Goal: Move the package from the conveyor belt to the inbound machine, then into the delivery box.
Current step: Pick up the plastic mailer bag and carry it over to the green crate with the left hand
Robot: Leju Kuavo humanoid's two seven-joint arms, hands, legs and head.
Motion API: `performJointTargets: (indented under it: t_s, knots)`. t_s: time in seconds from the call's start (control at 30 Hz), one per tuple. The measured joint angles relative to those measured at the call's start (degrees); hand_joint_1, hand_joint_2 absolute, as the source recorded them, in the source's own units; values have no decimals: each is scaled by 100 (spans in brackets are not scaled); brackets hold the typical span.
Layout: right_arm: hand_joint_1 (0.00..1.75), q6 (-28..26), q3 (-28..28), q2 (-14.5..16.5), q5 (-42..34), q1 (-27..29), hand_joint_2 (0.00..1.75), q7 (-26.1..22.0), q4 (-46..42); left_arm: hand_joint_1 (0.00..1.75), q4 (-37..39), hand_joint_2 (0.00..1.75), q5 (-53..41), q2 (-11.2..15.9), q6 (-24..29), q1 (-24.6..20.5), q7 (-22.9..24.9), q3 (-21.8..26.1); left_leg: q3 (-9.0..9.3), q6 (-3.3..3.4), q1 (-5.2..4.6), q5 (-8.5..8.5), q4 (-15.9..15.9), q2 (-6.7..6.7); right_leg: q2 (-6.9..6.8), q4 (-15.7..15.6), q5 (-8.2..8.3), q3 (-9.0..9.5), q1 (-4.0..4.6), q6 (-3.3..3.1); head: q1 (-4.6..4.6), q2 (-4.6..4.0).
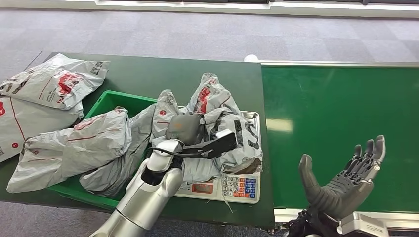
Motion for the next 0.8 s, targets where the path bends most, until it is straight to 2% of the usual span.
performJointTargets:
  t_s: [0.13,0.27,0.47,0.63,0.7,0.73,0.8]
  knots:
    - [0,-3,-84,64,89,219,175,-11,-73,175,-1689,175,151,200,912,187,-433,74,-22,-1,1,0,0,-2,-3,1,-2,-19,1,0,-1,0]
    - [0,-10,-162,109,136,388,175,-18,-183,175,-3118,175,140,396,1208,189,-568,214,-22,-1,2,-2,-2,-1,-2,1,-7,-21,3,0,-2,0]
    - [0,-11,-183,148,153,435,175,-22,-230,175,-3883,175,102,514,1296,259,-650,256,-21,1,1,0,-1,1,-3,0,-4,-18,0,2,0,0]
    - [0,-11,-187,155,-13,496,175,-25,-228,175,-4340,175,-162,675,2030,234,-565,473,-18,2,1,2,-1,1,0,0,1,-16,0,0,-2,0]
    - [0,-10,-187,155,-68,517,175,-25,-217,175,-4490,175,-171,816,1963,199,-394,735,-15,1,1,2,-2,2,1,0,-1,-15,2,0,-2,0]
    - [0,-10,-187,154,-91,528,175,-25,-210,175,-4531,175,-75,904,1761,185,-263,922,-13,-1,1,3,-3,3,2,0,-1,-14,4,-1,-2,0]
    - [0,-9,-187,143,-133,554,175,-10,-198,175,-4489,175,253,1081,1020,168,65,1372,-9,-6,2,5,-5,5,4,1,-3,-13,9,-5,-2,0]
